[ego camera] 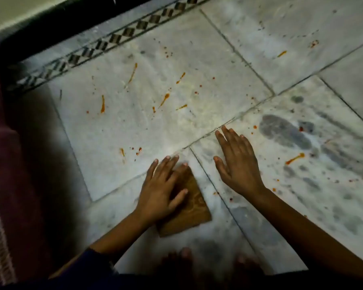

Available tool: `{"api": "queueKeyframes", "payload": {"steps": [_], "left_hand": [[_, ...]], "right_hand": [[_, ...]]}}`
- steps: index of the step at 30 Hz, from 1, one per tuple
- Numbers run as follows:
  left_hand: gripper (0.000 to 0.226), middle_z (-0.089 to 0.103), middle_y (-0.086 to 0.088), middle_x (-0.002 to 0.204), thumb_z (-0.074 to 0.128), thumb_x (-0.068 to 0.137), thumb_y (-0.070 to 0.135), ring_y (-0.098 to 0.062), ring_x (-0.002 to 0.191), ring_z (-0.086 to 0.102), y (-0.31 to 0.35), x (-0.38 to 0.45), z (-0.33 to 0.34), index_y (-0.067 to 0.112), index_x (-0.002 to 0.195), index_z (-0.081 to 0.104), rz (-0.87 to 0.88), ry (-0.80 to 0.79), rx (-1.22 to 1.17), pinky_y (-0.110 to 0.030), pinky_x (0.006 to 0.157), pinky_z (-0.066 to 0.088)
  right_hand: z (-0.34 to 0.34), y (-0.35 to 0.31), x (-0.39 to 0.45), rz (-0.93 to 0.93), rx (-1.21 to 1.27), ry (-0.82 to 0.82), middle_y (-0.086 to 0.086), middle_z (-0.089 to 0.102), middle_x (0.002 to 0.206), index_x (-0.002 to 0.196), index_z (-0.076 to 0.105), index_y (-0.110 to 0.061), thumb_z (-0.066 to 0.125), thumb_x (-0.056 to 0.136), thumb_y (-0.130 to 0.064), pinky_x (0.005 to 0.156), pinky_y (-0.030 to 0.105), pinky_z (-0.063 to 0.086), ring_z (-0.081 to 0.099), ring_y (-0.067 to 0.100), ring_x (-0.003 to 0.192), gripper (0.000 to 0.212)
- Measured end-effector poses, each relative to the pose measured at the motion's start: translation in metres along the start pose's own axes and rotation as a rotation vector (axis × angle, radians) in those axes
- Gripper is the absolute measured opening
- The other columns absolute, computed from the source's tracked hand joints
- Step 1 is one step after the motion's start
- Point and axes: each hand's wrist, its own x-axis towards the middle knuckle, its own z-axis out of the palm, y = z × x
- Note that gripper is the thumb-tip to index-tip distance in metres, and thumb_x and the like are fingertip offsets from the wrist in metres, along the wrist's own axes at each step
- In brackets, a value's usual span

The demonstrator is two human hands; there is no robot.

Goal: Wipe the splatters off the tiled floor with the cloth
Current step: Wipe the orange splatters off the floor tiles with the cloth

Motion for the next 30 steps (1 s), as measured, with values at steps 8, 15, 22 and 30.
{"api": "queueKeyframes", "payload": {"steps": [8,15,22,30], "left_hand": [[0.078,0.011,-0.017,0.156,0.03,0.073,0.085,-0.045,0.141,0.005,0.013,-0.037,0.035,0.048,0.141,0.024,-0.048,-0.136,0.222,-0.063,0.107,0.001],[0.057,0.039,-0.015,0.145,0.042,0.075,0.063,-0.04,0.119,0.043,0.014,-0.017,0.027,0.039,0.125,0.054,-0.152,-0.131,0.144,-0.049,0.088,0.034],[0.055,0.05,-0.014,0.136,0.051,0.073,0.052,-0.038,0.105,0.054,-0.013,-0.014,-0.008,0.029,0.121,0.061,-0.251,0.049,-0.056,-0.042,0.085,0.043],[0.058,0.042,-0.011,0.143,0.05,0.078,0.05,-0.036,0.12,0.044,-0.11,-0.007,-0.039,0.023,0.129,0.055,-0.65,0.308,-0.052,-0.043,0.098,0.036]], "right_hand": [[0.012,-0.002,-0.011,-0.001,-0.05,-0.107,0.017,0.036,0.148,0.143,0.035,-0.006,0.035,0.091,-0.034,0.113,0.036,0.013,0.034,0.031,0.137,0.059],[0.027,-0.02,-0.007,0.049,0.011,-0.165,0.018,0.034,0.149,0.143,0.034,-0.005,0.027,0.089,-0.038,0.113,0.042,0.019,0.031,0.032,0.138,0.063],[0.036,-0.036,0.016,-0.025,0.011,-0.18,0.016,0.028,0.152,0.145,0.029,-0.007,0.019,0.088,-0.042,0.115,0.039,0.012,0.024,0.03,0.141,0.068],[0.057,-0.038,0.055,-0.008,-0.032,-0.206,0.019,0.019,0.154,0.147,0.022,-0.003,0.011,0.087,-0.047,0.116,0.041,0.006,0.017,0.032,0.143,0.075]]}}
